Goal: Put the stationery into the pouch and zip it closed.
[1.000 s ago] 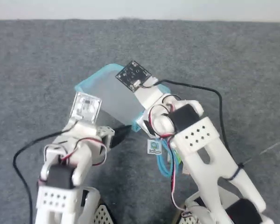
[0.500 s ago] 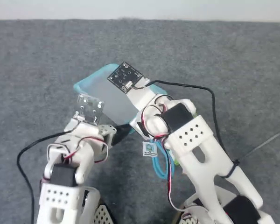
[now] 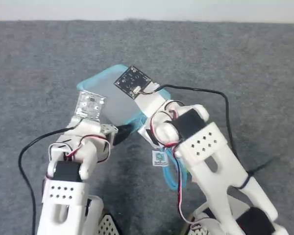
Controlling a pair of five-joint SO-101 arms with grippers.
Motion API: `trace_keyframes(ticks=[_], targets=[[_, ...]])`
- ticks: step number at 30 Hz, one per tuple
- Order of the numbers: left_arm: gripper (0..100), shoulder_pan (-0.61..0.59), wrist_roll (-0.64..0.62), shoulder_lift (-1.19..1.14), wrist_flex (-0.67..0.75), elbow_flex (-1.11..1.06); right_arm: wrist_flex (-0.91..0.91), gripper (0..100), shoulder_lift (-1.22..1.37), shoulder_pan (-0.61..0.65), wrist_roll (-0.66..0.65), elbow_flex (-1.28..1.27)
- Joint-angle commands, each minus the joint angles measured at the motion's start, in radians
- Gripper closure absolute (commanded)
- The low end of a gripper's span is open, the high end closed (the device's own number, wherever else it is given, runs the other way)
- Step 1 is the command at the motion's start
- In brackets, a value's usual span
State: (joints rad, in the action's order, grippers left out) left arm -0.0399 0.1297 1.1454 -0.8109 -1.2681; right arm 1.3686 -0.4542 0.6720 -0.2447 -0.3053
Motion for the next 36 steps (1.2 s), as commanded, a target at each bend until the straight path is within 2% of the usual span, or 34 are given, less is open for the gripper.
trace_keyframes(ticks=[1,11,18,23,27,30,36], targets=[[61,-0.055,-0.015,-0.012,0.068,0.01,0.067,99.3,-0.099,-0.022,-0.048,0.058],[64,-0.049,-0.041,-0.012,0.178,-0.053,0.065,99.3,-0.272,-0.015,-0.129,-0.08],[64,0.061,-0.043,-0.006,0.192,-0.084,-0.004,99.3,-0.3,0.147,-0.123,-0.17],[64,0.126,-0.043,-0.009,0.201,-0.091,-0.036,99.3,-0.311,0.202,-0.127,-0.204],[65,0.157,-0.043,-0.011,0.269,-0.122,-0.03,99.3,-0.312,0.239,-0.13,-0.207],[71,0.17,-0.043,-0.011,0.308,-0.142,-0.03,99.3,-0.312,0.24,-0.13,-0.207],[95,0.163,-0.04,-0.009,0.367,-0.17,-0.028,99.3,-0.312,0.211,-0.124,-0.21]])
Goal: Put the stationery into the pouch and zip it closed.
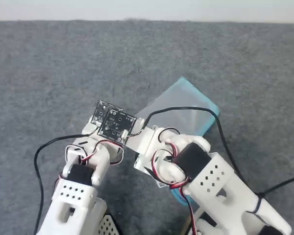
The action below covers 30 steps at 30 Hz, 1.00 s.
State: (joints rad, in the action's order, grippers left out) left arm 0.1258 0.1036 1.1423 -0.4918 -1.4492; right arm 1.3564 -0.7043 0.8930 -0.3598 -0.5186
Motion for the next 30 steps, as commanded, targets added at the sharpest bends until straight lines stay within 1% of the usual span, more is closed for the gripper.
trace_keyframes(ticks=[1,3,8,11,16,21,28,30], targets=[[99,-0.015,-0.015,-0.002,0.048,0.012,-0.016,99.3,-0.062,-0.033,-0.009,0.003],[99,-0.068,-0.018,-0.002,0.051,0.015,-0.015,99.3,-0.062,-0.091,-0.012,0.003],[99,-0.227,-0.106,0.0,0.046,0.039,-0.018,99.3,-0.05,-0.206,-0.015,0.003],[99,-0.278,-0.115,0.0,0.034,0.041,-0.018,99.3,-0.048,-0.259,-0.015,0.003],[99,-0.307,-0.118,0.0,0.002,0.042,-0.016,99.3,0.03,-0.371,-0.008,0.003],[99,-0.338,-0.166,0.0,-0.018,0.059,-0.027,99.3,0.159,-0.444,0.014,0.003],[99,-0.35,-0.166,0.0,-0.032,0.074,-0.035,99.1,0.239,-0.45,0.031,0.005],[99,-0.35,-0.166,0.0,-0.032,0.074,-0.015,94.9,0.24,-0.446,0.063,0.003]])
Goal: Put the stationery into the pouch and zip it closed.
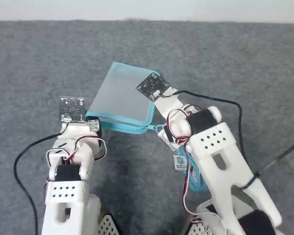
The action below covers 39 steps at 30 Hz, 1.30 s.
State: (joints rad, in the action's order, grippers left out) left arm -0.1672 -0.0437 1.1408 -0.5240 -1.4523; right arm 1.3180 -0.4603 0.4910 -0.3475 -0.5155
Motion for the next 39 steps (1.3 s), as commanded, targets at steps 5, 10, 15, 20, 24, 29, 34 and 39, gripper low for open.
trace_keyframes(ticks=[5,10,15,20,24,29,34,39], targets=[[99,-0.06,-0.018,0.002,0.003,0.079,0.137,72.7,-0.007,0.021,0.046,-0.005],[99,-0.061,-0.018,0.002,0.005,0.081,0.147,64.1,-0.073,0.004,0.046,-0.064],[99,-0.063,-0.021,0.002,0.005,0.082,0.054,64.1,-0.084,-0.186,0.046,-0.192],[99,-0.063,-0.048,0.002,0.005,0.084,-0.021,64.1,-0.054,-0.338,0.043,-0.259],[99,-0.064,-0.048,0.002,0.002,0.084,-0.074,64.1,-0.025,-0.386,0.032,-0.255],[99,-0.097,-0.051,0.002,0.005,0.084,-0.151,64.1,-0.01,-0.443,0.034,-0.253],[99,-0.094,-0.051,0.002,0.005,0.084,-0.305,64.1,0.067,-0.398,0.101,-0.253],[99,-0.094,-0.051,0.002,0.005,0.084,-0.354,64.1,0.177,-0.314,0.178,-0.242]])
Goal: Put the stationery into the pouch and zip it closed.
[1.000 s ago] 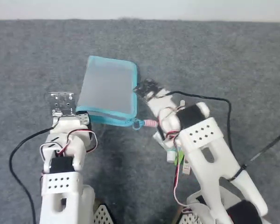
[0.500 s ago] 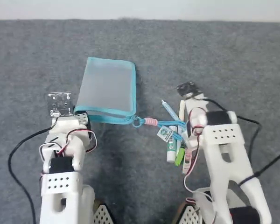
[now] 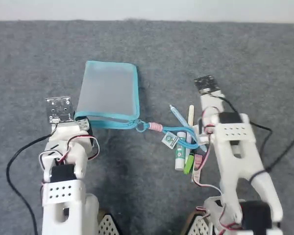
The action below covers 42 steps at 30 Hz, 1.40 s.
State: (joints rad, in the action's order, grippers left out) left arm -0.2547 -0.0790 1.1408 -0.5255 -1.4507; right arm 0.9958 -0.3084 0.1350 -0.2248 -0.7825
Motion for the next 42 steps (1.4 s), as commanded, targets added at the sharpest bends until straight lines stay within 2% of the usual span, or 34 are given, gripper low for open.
trace_keyframes(ticks=[1,8,16,23,32,34,38,42], targets=[[99,-0.005,-0.015,0.002,0.006,0.082,-0.03,64.2,0.044,0.05,0.075,0.035],[99,-0.003,-0.015,0.002,0.006,0.082,-0.03,65.4,0.136,0.059,0.15,0.06],[99,-0.003,-0.017,0.002,0.006,0.082,-0.03,90.1,0.16,0.048,0.176,0.055],[99,-0.003,-0.017,0.002,0.006,0.082,-0.039,99.4,0.151,-0.044,0.176,0.06],[99,0.0,-0.017,0.002,0.006,0.081,-0.015,99.1,0.105,-0.127,0.163,0.083],[99,0.002,-0.018,-0.002,0.006,0.079,0.036,99.1,0.036,-0.136,0.117,0.101],[99,0.054,-0.02,-0.005,0.006,0.076,0.176,99.1,-0.153,-0.094,0.021,0.118],[99,0.114,-0.078,-0.005,0.006,0.076,0.292,99.1,-0.348,0.012,-0.052,0.12]])
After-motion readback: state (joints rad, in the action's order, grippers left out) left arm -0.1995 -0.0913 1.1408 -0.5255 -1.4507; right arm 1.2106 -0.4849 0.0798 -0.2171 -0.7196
